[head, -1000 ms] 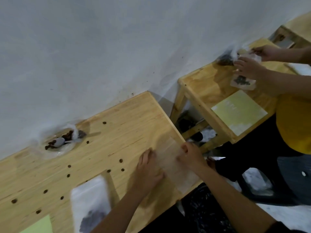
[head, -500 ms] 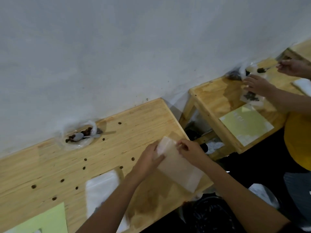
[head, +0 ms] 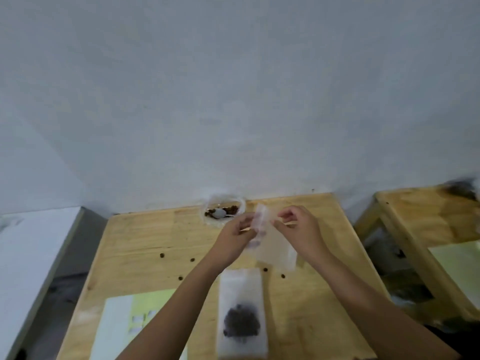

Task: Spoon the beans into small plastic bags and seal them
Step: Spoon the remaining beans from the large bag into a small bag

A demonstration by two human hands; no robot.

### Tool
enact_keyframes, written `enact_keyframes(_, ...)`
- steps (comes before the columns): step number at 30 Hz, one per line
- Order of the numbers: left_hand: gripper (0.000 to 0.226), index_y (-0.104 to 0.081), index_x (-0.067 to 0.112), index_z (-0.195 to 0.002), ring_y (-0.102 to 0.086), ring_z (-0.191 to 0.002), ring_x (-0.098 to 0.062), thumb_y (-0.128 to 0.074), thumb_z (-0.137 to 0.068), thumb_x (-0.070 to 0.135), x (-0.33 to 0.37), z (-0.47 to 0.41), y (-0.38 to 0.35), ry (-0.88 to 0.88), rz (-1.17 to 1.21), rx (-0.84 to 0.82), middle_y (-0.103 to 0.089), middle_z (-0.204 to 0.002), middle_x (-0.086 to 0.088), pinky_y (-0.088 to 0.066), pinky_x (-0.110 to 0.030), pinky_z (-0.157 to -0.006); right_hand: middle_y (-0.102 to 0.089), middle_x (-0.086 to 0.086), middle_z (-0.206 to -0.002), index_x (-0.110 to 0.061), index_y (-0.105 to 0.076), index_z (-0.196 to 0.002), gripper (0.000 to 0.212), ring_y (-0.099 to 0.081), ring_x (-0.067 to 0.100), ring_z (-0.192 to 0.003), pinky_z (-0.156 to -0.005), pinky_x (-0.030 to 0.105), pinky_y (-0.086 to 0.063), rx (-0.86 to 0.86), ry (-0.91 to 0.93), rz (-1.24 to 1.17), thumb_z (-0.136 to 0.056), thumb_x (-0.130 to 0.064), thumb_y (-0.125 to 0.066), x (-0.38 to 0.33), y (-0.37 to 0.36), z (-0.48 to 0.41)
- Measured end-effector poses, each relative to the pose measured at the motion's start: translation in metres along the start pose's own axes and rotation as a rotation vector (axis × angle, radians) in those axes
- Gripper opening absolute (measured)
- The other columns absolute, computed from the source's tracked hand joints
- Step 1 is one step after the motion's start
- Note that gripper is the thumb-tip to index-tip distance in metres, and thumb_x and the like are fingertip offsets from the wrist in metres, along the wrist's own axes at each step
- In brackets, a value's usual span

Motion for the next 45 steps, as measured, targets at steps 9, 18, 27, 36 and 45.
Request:
enact_keyframes(9,0.035,-0.058,0.016,-0.123,-0.062,-0.103,-0.012,-0.059,-0.090,0.004,0.033,0.045,0.066,-0.199,-0.032,0.117,-0.065,-0.117,-0.003,-0.049,-0.024,-0.089,-0.064,0.006,-0.085,-0.011,-0.062,-0.082,0.009,-0.065,0.016,-0.080,-0.068,0.025,-0.058,-0.263,-0.132,-0.527,-0.081,-0.012,-0.071,-0.095,-0.072,0.007)
enact_keyframes(18,0.042,-0.058,0.019,-0.125,-0.062,-0.110,-0.018,-0.070,-0.085,0.017,0.044,0.058,0.099,-0.230,0.021,0.165,-0.065,-0.120,-0.003,-0.051,-0.034,-0.095,-0.063,0.010,-0.096,-0.010,-0.065,-0.091,0.015,-0.067,0.018,-0.086,-0.068,0.022,-0.056,-0.346,-0.183,-0.548,-0.080,-0.017,-0.073,-0.129,-0.088,0.008)
enact_keyframes(27,0.040,-0.059,0.015,-0.122,-0.064,-0.104,-0.015,-0.070,-0.084,0.012,0.050,0.056,0.103,-0.232,0.076,0.163,-0.067,-0.112,-0.001,-0.053,-0.022,-0.078,-0.070,0.012,-0.101,-0.006,-0.066,-0.099,0.018,-0.069,0.023,-0.096,-0.077,0.027,-0.056,-0.356,-0.295,-0.734,-0.084,-0.016,-0.068,-0.129,-0.093,0.015)
enact_keyframes(36,0.040,-0.060,0.018,-0.116,-0.066,-0.098,-0.010,-0.074,-0.080,0.008,0.048,0.051,0.103,-0.269,0.059,0.223,-0.069,-0.108,-0.001,-0.053,-0.021,-0.080,-0.069,0.004,-0.076,-0.010,-0.067,-0.081,0.009,-0.067,0.014,-0.068,-0.064,0.023,-0.053,-0.214,-0.217,-0.678,-0.088,-0.008,-0.062,-0.128,-0.092,0.015)
enact_keyframes(45,0.036,-0.054,0.040,-0.113,-0.060,-0.094,0.010,-0.064,-0.090,0.015,0.049,0.055,0.094,-0.394,-0.169,0.292,-0.067,-0.094,0.029,-0.049,-0.012,-0.079,-0.065,0.008,-0.067,-0.016,-0.067,-0.088,0.019,-0.065,0.021,-0.058,-0.073,0.039,-0.058,-0.102,-0.082,-0.332,-0.077,-0.001,-0.068,-0.133,-0.091,0.005)
Point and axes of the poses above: each hand's wrist, its own z-axis away from the middle knuckle, its own y-axis out of the back of the hand, x = y × z, the point moved 5 cm from there along -z, towards the middle knuckle
